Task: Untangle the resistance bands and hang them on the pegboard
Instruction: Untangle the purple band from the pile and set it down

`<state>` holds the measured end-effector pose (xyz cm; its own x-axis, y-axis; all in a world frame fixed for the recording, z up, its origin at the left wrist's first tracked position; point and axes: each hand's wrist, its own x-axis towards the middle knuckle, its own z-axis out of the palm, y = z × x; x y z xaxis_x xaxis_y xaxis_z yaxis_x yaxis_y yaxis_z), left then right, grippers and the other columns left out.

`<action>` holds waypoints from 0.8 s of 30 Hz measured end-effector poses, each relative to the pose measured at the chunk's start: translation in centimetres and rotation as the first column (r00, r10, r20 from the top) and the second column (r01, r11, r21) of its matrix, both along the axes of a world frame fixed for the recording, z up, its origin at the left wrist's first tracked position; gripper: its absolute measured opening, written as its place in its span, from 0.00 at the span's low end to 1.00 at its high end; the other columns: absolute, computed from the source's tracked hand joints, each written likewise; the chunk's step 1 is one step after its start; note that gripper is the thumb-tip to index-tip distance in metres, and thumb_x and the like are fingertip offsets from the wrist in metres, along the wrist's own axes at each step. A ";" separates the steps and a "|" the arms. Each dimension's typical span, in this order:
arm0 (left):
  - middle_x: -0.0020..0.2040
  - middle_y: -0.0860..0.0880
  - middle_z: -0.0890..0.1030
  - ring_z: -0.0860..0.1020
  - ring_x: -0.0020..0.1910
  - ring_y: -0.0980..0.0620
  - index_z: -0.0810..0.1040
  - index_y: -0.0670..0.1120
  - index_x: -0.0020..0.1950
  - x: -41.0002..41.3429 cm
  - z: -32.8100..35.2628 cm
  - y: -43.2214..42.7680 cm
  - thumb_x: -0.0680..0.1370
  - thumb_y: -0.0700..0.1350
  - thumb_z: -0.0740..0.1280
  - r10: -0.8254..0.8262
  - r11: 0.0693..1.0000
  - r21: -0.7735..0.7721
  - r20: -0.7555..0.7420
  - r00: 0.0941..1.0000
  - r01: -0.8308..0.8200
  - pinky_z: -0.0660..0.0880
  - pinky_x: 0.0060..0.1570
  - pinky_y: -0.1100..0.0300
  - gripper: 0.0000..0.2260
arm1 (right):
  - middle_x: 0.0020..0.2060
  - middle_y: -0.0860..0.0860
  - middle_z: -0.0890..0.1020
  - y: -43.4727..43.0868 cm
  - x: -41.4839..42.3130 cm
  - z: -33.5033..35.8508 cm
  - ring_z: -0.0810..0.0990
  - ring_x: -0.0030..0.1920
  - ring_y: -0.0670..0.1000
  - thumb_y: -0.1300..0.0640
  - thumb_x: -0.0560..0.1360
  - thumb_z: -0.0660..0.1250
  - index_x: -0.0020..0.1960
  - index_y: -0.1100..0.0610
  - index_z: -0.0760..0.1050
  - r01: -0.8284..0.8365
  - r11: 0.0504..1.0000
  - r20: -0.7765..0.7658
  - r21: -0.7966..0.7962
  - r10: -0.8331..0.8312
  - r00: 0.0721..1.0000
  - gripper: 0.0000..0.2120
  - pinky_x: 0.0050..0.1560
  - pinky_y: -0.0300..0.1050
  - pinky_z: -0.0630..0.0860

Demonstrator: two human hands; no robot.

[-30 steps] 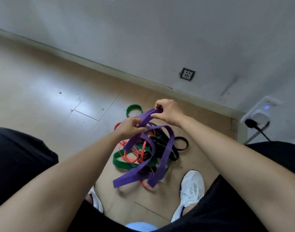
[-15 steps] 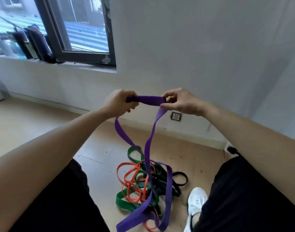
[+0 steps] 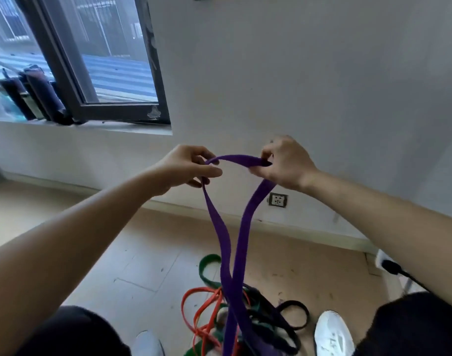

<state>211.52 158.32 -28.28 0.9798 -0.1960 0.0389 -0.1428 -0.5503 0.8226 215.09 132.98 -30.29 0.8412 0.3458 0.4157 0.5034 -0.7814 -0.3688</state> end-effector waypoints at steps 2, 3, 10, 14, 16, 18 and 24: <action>0.45 0.45 0.86 0.86 0.44 0.48 0.82 0.45 0.54 2.1 -2.9 0.4 0.73 0.44 0.78 -0.013 1.000 -0.006 -0.080 0.997 0.013 0.84 0.46 0.55 0.12 | 0.33 0.49 0.78 0.4 1.2 -3.9 0.76 0.36 0.50 0.42 0.72 0.74 0.33 0.53 0.77 -0.037 0.997 -0.170 -0.062 0.026 0.985 0.18 0.37 0.48 0.71; 0.45 0.45 0.86 0.86 0.43 0.49 0.82 0.45 0.55 3.2 -4.4 0.4 0.72 0.43 0.78 -0.028 1.000 -0.001 -0.114 0.993 0.028 0.84 0.46 0.56 0.13 | 0.30 0.48 0.78 0.7 1.9 -5.9 0.75 0.32 0.50 0.42 0.73 0.74 0.30 0.52 0.75 -0.057 0.994 -0.247 -0.092 0.032 0.968 0.19 0.36 0.48 0.71; 0.47 0.44 0.85 0.84 0.45 0.50 0.83 0.45 0.54 8.8 -11.8 -0.3 0.70 0.45 0.80 -0.015 0.996 -0.093 -0.208 0.978 -0.005 0.83 0.48 0.56 0.15 | 0.33 0.51 0.81 3.2 6.7 -16.6 0.84 0.36 0.56 0.55 0.75 0.75 0.42 0.55 0.79 -0.054 0.975 -0.618 0.215 0.178 0.766 0.06 0.45 0.61 0.81; 0.47 0.46 0.85 0.83 0.45 0.51 0.82 0.46 0.56 8.0 -11.9 -0.3 0.67 0.48 0.80 0.004 0.971 -0.235 -0.188 0.982 -0.049 0.82 0.49 0.56 0.19 | 0.39 0.52 0.81 4.0 7.4 -16.2 0.83 0.40 0.54 0.57 0.76 0.74 0.64 0.49 0.77 -0.116 0.927 -0.626 0.357 0.330 0.706 0.18 0.47 0.57 0.84; 0.47 0.47 0.85 0.83 0.46 0.51 0.82 0.46 0.56 6.6 -10.9 -0.5 0.70 0.47 0.78 -0.008 0.958 -0.284 -0.139 0.990 -0.032 0.80 0.51 0.53 0.17 | 0.49 0.56 0.83 4.6 6.4 -14.8 0.85 0.47 0.53 0.58 0.76 0.73 0.67 0.48 0.75 -0.195 0.888 -0.626 0.418 0.436 0.646 0.21 0.44 0.46 0.84; 0.45 0.49 0.83 0.82 0.45 0.51 0.82 0.46 0.54 5.5 -9.3 -0.7 0.70 0.49 0.79 -0.005 0.943 -0.332 -0.110 0.994 -0.032 0.79 0.50 0.53 0.16 | 0.52 0.53 0.84 4.9 5.3 -13.1 0.84 0.49 0.48 0.55 0.76 0.74 0.70 0.49 0.74 -0.264 0.881 -0.664 0.393 0.471 0.581 0.24 0.45 0.39 0.81; 0.40 0.54 0.81 0.81 0.44 0.54 0.82 0.49 0.51 2.0 -3.6 -1.5 0.75 0.49 0.73 0.008 0.804 -0.595 -0.020 1.000 -0.018 0.76 0.48 0.58 0.07 | 0.49 0.55 0.85 4.2 2.1 -7.1 0.84 0.51 0.55 0.55 0.75 0.75 0.54 0.56 0.80 -0.223 0.852 -0.624 0.474 0.504 0.598 0.10 0.52 0.55 0.79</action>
<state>213.51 156.83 -31.91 0.9835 -0.1268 0.1287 -0.1237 0.0462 0.9912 217.20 137.15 -37.40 0.7456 0.6584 -0.1026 0.1914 -0.3591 -0.9135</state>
